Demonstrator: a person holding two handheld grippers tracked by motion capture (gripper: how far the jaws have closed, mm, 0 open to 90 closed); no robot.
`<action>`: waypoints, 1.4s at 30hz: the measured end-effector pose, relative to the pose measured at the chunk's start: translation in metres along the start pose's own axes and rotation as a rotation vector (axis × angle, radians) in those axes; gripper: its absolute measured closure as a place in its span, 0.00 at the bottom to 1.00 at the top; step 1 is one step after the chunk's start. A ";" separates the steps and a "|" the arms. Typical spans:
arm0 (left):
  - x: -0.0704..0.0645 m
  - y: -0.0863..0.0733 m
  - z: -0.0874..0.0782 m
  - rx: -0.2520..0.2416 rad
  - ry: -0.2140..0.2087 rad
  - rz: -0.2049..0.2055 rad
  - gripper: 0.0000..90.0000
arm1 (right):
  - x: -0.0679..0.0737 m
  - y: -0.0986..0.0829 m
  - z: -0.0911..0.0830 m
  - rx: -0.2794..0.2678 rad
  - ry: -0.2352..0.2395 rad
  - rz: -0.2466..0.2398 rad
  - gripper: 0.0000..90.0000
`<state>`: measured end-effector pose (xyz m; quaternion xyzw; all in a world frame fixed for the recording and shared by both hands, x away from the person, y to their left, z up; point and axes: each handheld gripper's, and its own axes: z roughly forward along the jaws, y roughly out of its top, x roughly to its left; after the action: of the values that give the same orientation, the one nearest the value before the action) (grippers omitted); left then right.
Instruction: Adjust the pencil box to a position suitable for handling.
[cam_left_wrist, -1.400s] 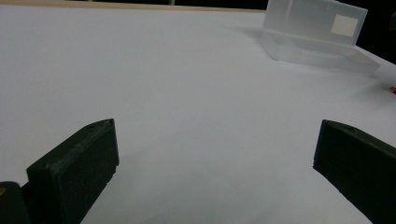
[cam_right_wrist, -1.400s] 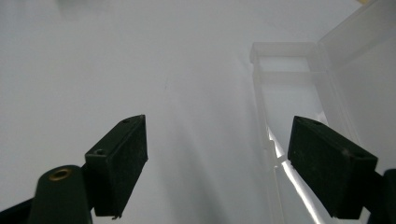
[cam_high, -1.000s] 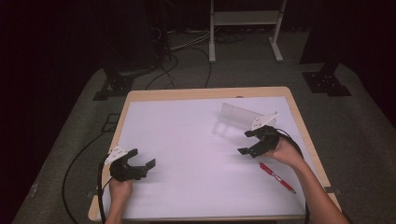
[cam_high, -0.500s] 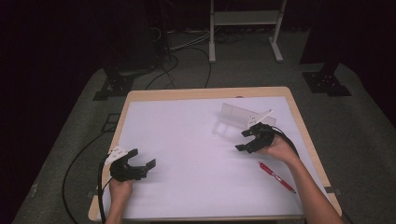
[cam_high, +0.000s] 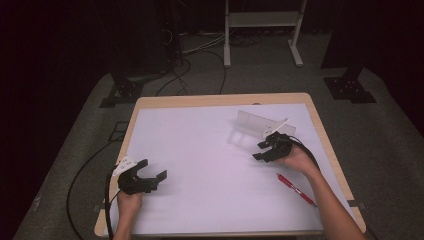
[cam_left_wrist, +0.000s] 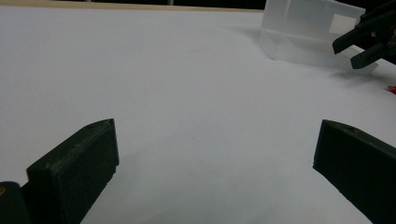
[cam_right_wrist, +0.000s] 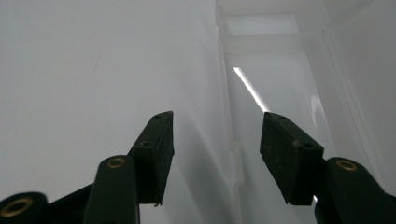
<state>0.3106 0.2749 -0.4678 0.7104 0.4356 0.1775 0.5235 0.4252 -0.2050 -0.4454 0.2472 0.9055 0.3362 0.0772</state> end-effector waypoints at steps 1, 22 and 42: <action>0.000 0.000 0.000 0.000 0.001 0.000 0.00 | -0.001 0.000 0.000 0.001 -0.007 0.001 0.50; 0.001 0.000 -0.001 -0.002 0.000 -0.005 0.00 | -0.003 -0.003 0.007 0.032 -0.029 -0.031 0.85; 0.002 0.000 -0.002 0.001 -0.001 -0.020 0.00 | -0.004 -0.005 0.012 0.058 -0.042 -0.064 0.95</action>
<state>0.3108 0.2775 -0.4673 0.7064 0.4425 0.1717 0.5251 0.4303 -0.2042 -0.4578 0.2272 0.9205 0.3020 0.0995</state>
